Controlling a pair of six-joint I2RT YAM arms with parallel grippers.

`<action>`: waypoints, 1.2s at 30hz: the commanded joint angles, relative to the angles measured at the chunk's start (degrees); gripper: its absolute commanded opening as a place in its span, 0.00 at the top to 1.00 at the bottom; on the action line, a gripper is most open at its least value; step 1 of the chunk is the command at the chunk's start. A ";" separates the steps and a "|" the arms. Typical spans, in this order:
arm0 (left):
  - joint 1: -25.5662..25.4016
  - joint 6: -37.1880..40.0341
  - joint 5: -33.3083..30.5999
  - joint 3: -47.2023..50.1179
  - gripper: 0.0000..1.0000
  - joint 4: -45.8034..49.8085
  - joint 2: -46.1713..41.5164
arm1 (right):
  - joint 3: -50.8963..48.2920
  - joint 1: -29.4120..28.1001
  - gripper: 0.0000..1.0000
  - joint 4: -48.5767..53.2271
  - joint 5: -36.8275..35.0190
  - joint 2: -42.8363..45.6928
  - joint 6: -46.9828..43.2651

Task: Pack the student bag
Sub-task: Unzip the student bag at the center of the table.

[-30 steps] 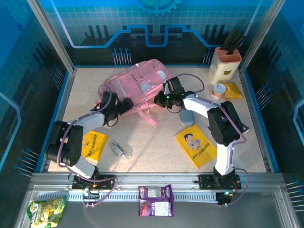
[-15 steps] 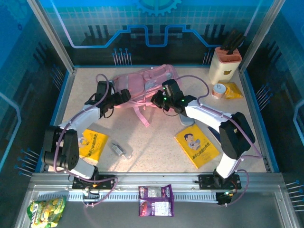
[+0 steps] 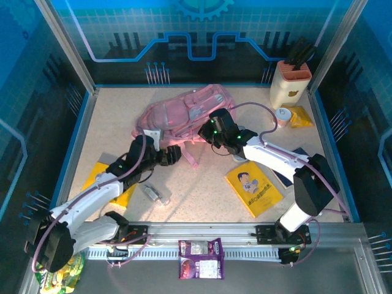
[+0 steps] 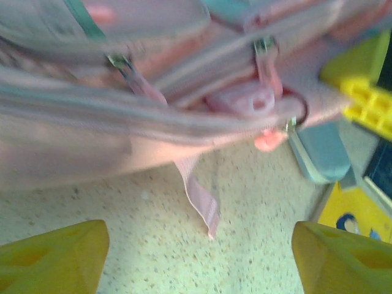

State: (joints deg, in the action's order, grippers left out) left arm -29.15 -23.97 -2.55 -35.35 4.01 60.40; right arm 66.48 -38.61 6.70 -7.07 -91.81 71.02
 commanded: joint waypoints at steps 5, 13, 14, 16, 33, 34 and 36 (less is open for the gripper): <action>-11.54 2.36 -8.65 2.32 0.31 -14.94 9.12 | -0.67 -1.39 1.00 -5.47 -0.40 2.60 0.80; -14.89 0.15 -18.93 0.51 0.35 -25.80 21.28 | -1.84 -1.91 1.00 -5.75 -0.88 3.55 -0.06; -14.90 0.29 -20.27 0.40 0.36 -27.01 22.53 | -2.01 -1.91 1.00 -5.78 -0.95 3.81 -0.27; -14.89 0.23 -22.95 -0.04 0.37 -28.46 24.12 | -1.97 -1.95 1.00 -5.24 -1.14 4.07 -0.87; -14.34 3.67 -25.03 -8.34 0.57 -30.55 30.50 | -5.22 -2.30 1.00 -6.44 -2.37 6.25 -0.73; -14.21 3.83 -24.82 -8.36 0.60 -31.25 30.78 | -5.29 -2.34 1.00 -6.59 -2.25 6.20 -0.71; -14.15 3.99 -24.59 -8.50 0.65 -31.66 31.29 | -5.46 -2.43 1.00 -6.53 -2.25 6.17 -0.85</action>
State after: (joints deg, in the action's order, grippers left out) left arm -43.66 -21.65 -26.22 -41.67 -24.18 90.91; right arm 61.08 -39.77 3.36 -8.86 -88.38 70.94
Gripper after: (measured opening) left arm 0.370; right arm 0.063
